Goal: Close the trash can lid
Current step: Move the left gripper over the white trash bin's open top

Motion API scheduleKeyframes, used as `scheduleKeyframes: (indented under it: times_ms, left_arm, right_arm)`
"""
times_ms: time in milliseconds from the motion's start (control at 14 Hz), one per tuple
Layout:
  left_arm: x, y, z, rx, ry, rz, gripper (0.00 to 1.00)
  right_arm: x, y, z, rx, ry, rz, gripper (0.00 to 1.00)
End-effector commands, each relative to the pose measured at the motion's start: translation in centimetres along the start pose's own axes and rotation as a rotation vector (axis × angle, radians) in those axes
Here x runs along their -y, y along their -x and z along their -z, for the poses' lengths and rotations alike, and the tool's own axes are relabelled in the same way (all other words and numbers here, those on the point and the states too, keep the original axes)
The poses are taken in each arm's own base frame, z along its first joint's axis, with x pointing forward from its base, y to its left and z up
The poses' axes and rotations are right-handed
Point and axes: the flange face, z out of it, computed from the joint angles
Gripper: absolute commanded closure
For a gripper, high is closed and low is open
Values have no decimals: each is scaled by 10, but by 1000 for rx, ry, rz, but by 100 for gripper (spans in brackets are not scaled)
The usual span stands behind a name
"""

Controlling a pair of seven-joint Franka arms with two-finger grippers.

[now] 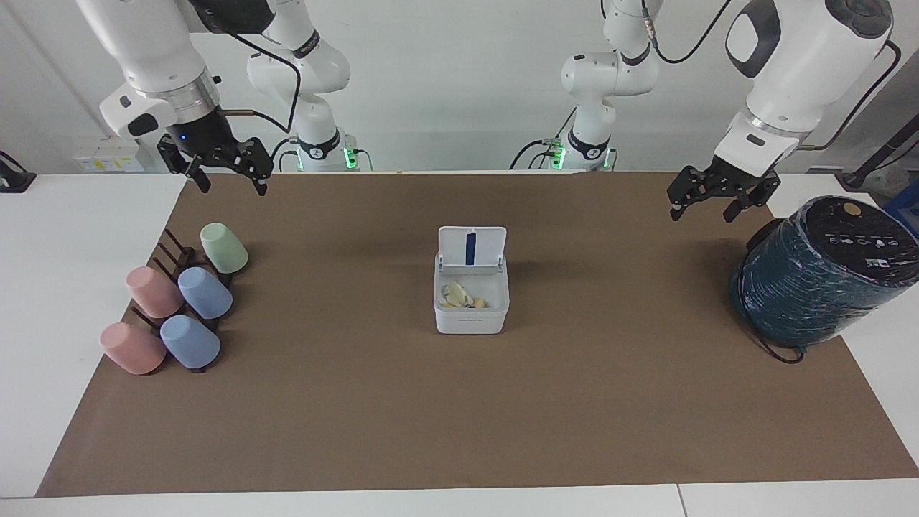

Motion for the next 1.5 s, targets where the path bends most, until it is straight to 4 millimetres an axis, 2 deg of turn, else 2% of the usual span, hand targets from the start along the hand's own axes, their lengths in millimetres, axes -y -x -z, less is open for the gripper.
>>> scheduleKeyframes:
  times_ms: [0, 429, 571, 714, 786, 857, 1071, 1214, 1429]
  left_arm:
    - [2, 9, 1, -15, 2, -1, 0]
    - [-2, 9, 1, -14, 2, 6, 0]
    - [-12, 13, -4, -6, 4, 8, 0]
    - [-36, 20, -13, -2, 4, 59, 0]
    - [-49, 24, -19, -2, 3, 81, 15]
    - [-62, 32, -25, 2, 4, 93, 25]
    - [-132, 75, -59, 51, -9, 78, 64]
    - [-172, 96, -73, 22, -2, 86, 74]
    - [-221, 119, -78, 17, 23, 102, 82]
  right_arm:
    - [-3, 2, 0, 4, -23, 13, 0]
    - [-3, 2, 0, 4, -23, 13, 0]
    - [-3, 2, 0, 4, -23, 13, 0]
    - [-3, 2, 0, 4, -23, 13, 0]
    - [-3, 2, 0, 4, -23, 13, 0]
    - [-3, 2, 0, 4, -23, 13, 0]
    - [-3, 2, 0, 4, -23, 13, 0]
    - [-3, 2, 0, 4, -23, 13, 0]
    - [-3, 2, 0, 4, -23, 13, 0]
